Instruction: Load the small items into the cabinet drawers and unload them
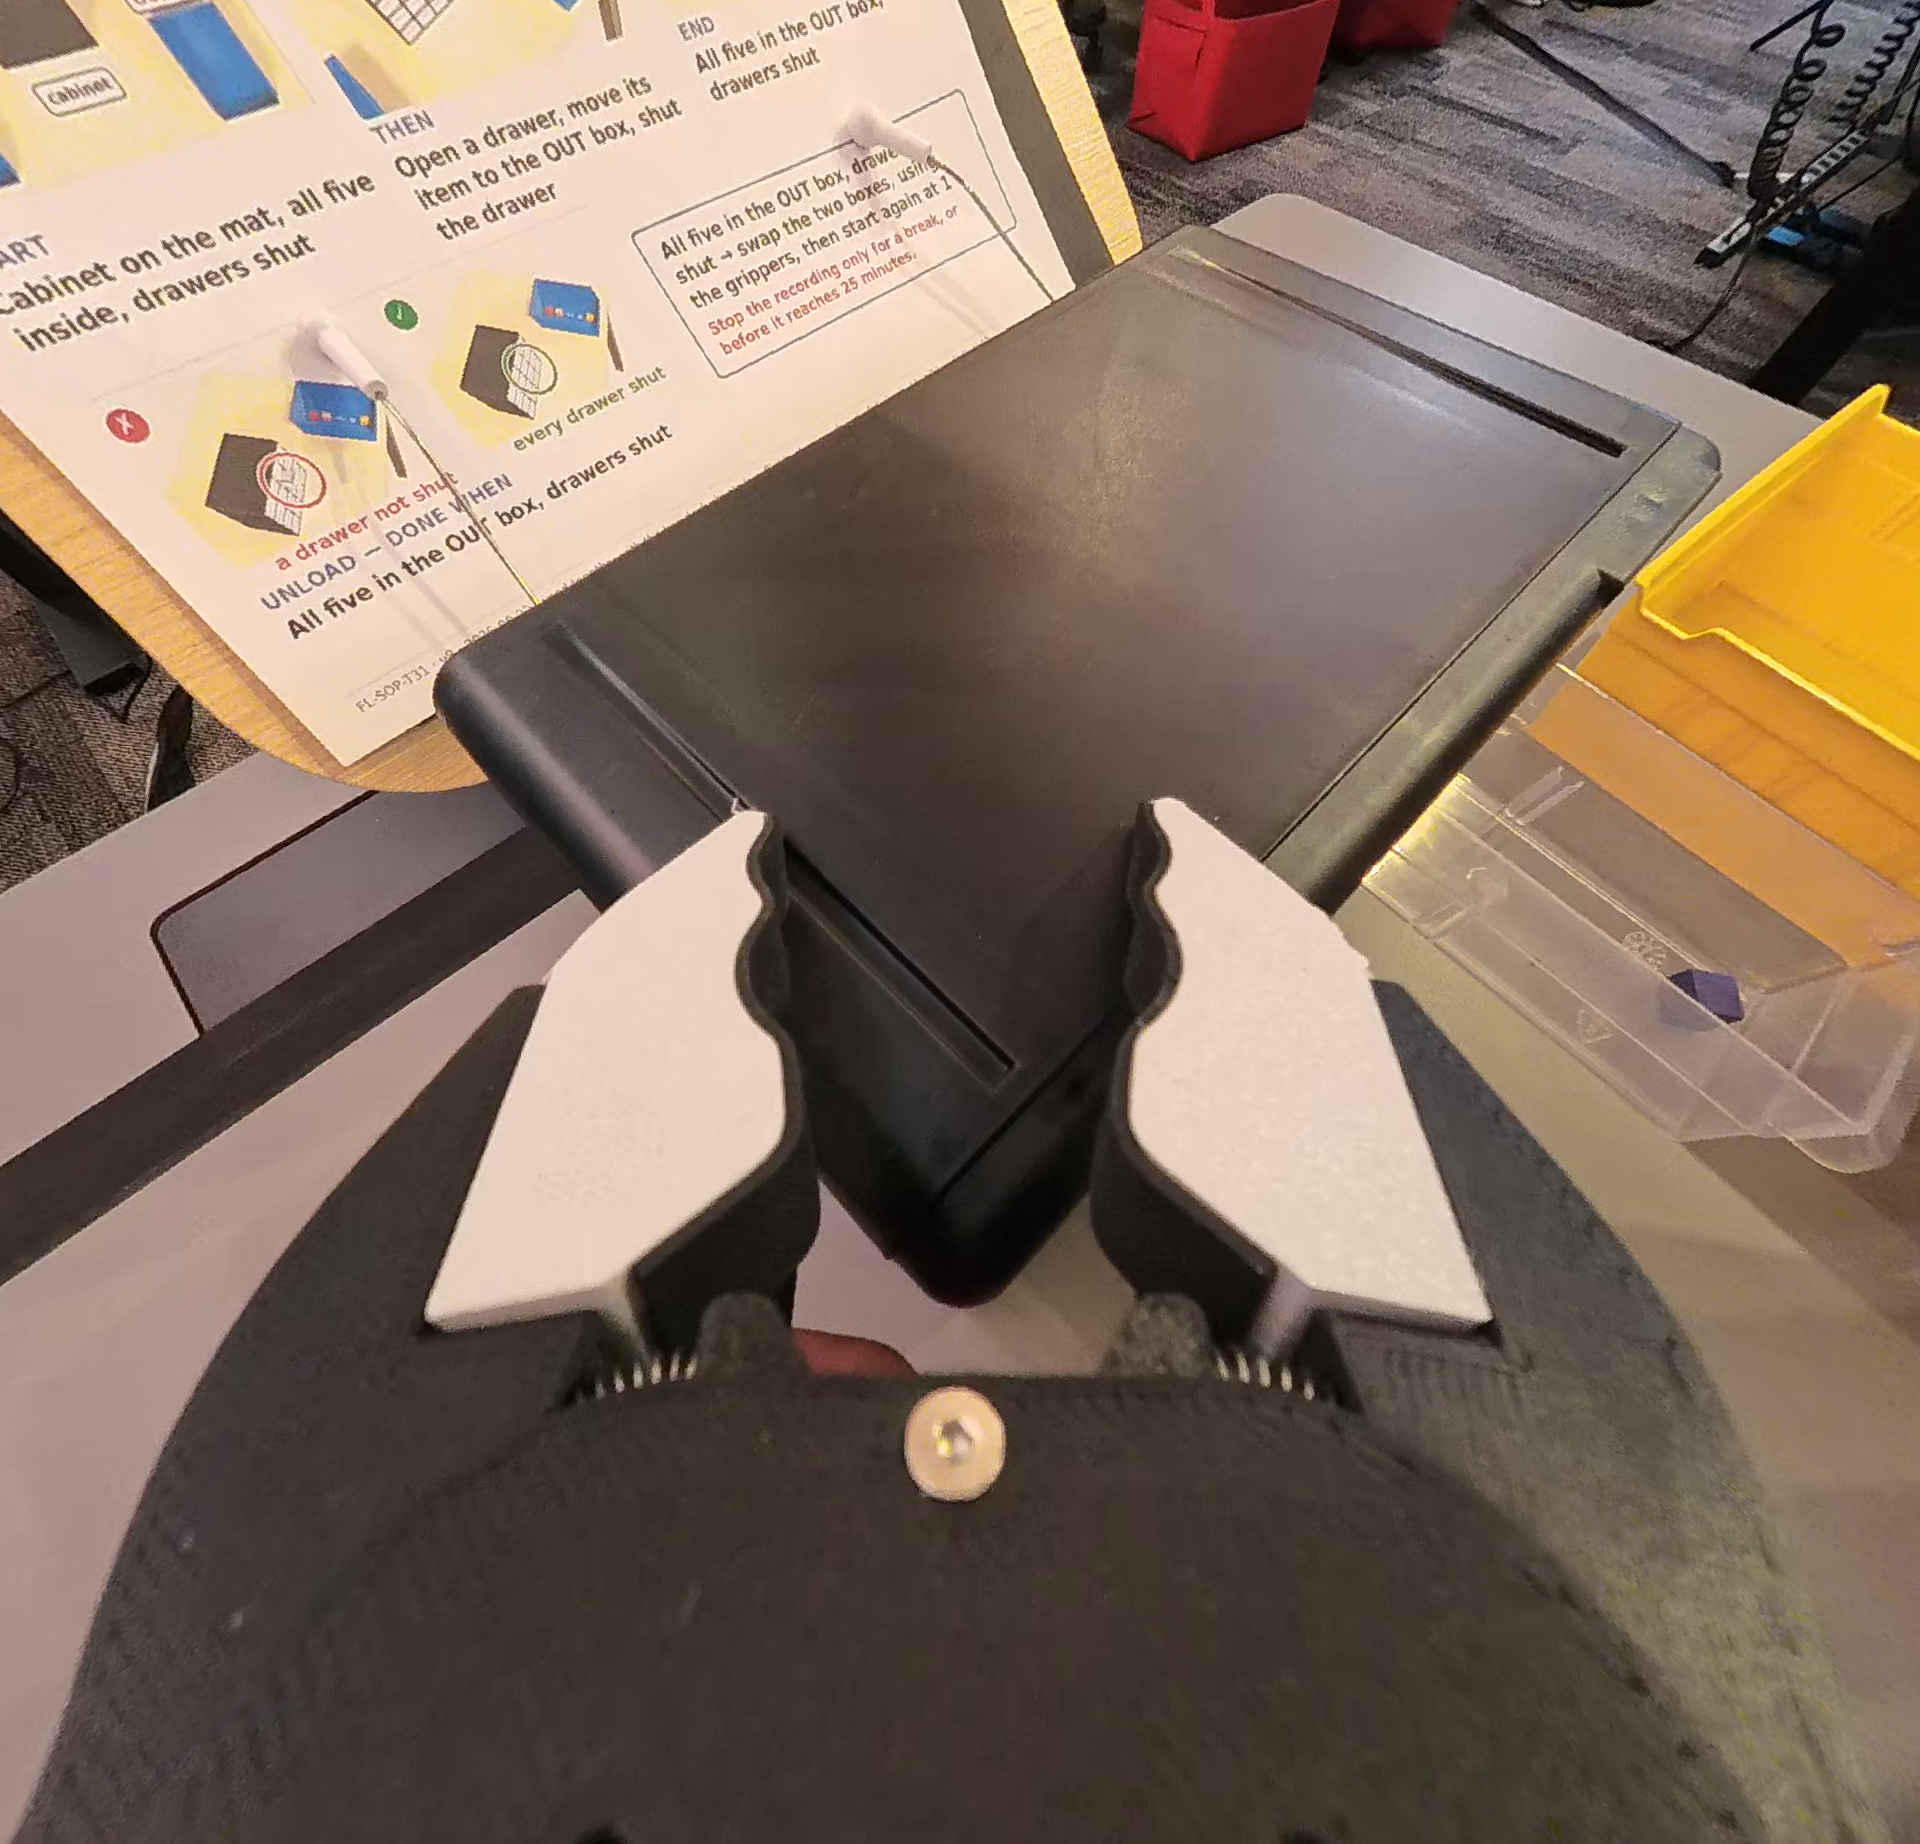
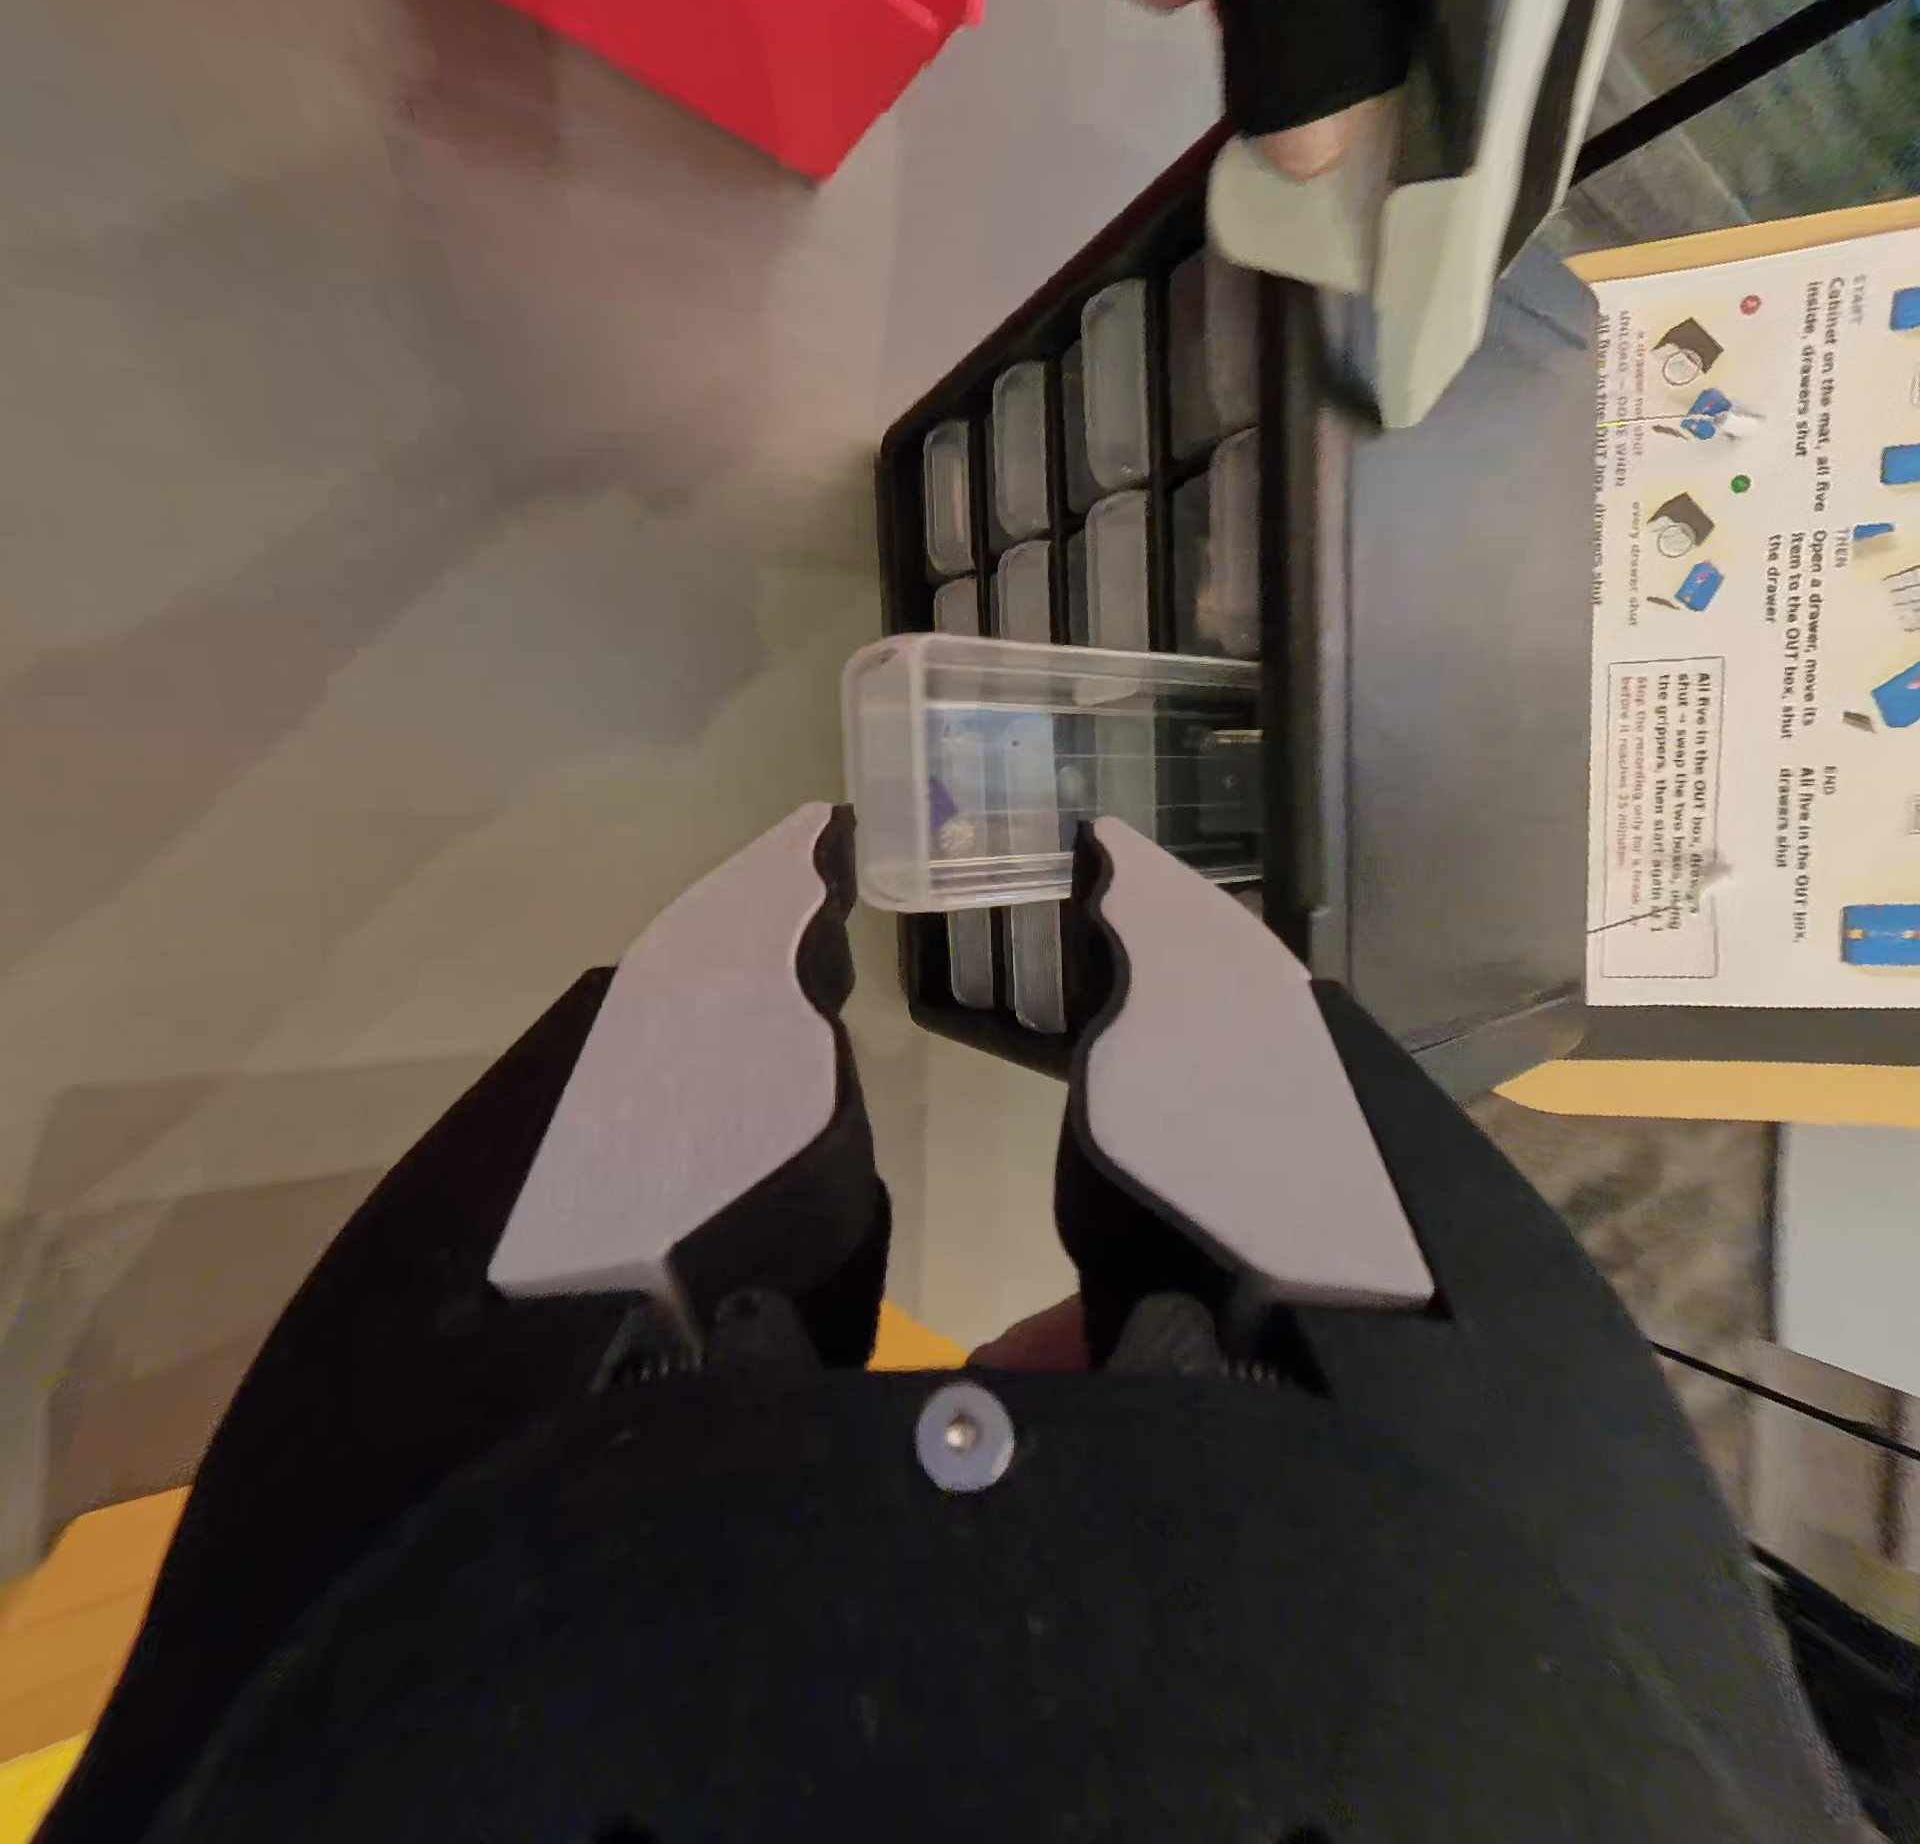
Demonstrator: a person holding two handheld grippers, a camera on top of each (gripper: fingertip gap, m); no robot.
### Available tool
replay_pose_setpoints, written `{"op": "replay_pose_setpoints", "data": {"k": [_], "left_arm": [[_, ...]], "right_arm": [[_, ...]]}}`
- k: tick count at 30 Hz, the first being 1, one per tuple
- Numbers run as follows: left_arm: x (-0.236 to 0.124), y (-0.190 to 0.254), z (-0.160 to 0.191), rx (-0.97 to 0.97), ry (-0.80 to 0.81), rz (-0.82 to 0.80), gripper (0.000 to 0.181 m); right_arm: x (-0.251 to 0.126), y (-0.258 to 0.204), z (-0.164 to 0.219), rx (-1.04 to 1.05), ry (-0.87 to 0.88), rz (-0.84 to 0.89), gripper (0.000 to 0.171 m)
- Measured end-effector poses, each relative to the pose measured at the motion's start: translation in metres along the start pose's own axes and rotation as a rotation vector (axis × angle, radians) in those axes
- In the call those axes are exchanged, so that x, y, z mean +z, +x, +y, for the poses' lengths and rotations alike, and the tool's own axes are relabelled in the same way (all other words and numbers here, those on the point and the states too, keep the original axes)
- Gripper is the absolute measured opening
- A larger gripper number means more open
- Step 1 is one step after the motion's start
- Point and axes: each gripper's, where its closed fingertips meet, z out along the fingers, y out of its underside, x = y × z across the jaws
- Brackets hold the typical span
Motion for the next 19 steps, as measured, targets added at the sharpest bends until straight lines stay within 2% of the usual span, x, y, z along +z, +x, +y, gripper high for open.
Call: {"op": "replay_pose_setpoints", "data": {"k": [1, 4, 8, 12, 19], "left_arm": [[0.000, 0.000, 0.000, 0.000, 0.000, 0.000, 0.064], [0.000, 0.000, 0.000, -0.001, 0.001, 0.000, 0.064], [0.000, 0.000, 0.000, -0.002, 0.004, 0.000, 0.064], [0.000, 0.000, 0.000, 0.001, 0.003, 0.000, 0.064], [0.000, 0.000, 0.000, 0.007, 0.006, 0.003, 0.064]], "right_arm": [[-0.003, 0.005, -0.004, 0.030, 0.012, -0.028, 0.038], [-0.001, 0.020, -0.006, 0.073, -0.027, -0.117, 0.037], [0.016, 0.028, -0.004, 0.029, -0.133, -0.239, 0.049], [0.033, 0.025, 0.005, -0.040, -0.250, -0.337, 0.044], [0.045, 0.016, 0.013, -0.066, -0.322, -0.461, 0.039]]}}
